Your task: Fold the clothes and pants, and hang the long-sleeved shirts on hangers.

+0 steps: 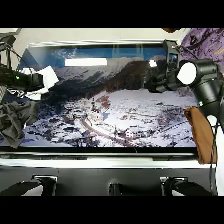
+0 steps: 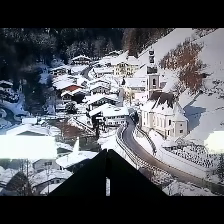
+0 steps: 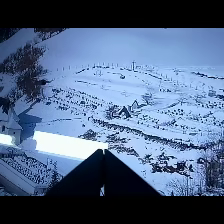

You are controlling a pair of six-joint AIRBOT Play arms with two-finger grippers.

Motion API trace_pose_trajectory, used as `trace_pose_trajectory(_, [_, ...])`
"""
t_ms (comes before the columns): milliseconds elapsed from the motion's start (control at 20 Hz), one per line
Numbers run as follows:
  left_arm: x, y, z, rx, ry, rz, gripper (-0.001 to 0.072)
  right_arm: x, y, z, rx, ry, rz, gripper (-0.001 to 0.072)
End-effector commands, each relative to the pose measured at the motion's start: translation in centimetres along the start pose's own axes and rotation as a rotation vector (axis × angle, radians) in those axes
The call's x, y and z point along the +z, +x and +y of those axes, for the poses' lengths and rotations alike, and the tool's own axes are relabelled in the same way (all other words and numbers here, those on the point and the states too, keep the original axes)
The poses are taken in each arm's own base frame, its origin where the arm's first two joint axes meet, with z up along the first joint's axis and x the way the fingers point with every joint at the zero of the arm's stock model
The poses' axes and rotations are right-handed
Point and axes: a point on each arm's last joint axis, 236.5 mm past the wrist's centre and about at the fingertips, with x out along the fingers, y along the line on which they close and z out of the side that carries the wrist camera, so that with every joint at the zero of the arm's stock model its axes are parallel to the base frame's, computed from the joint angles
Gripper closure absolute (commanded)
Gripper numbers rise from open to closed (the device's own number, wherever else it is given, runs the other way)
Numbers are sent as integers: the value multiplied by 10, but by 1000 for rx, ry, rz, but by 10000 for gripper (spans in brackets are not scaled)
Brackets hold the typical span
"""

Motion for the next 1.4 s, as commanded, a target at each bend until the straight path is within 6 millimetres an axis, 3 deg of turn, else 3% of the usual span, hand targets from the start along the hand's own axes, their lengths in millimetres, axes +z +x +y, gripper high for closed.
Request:
trace_pose_trajectory(0, [0, 0, 0, 0, 1, 0, 686, 0, 0, 0, 0, -1, -1, 685])
trace_pose_trajectory(650, [-4, 0, 0, 2, -13, 18, 682, 0, 0, 0, 0, -1, -1, 685])
trace_pose_trajectory(700, [-6, 1, 4, 17, -43, 25, 598, 0, 0, 0, 0, -1, -1, 685])
trace_pose_trajectory(750, [-6, 2, 13, 54, -99, 27, 252, 0, 0, 0, 0, -1, -1, 685])
trace_pose_trajectory(800, [-9, 2, 23, 96, -149, 37, -13, 0, 0, 0, 0, -1, -1, 685])
trace_pose_trajectory(900, [-13, -3, 57, 193, -172, 48, -13, 0, 0, 0, 0, -1, -1, 685])
trace_pose_trajectory(1050, [-21, -17, 127, 328, -289, 34, -13, 0, 0, 0, 0, -1, -1, 685])
trace_pose_trajectory(1200, [-59, -23, 207, 433, -473, 47, -13, 1, 0, 0, 1, -1, -3, 685])
trace_pose_trajectory(1350, [-105, -19, 269, 498, -647, 59, -13, 0, 0, 0, 0, -1, -1, 685])
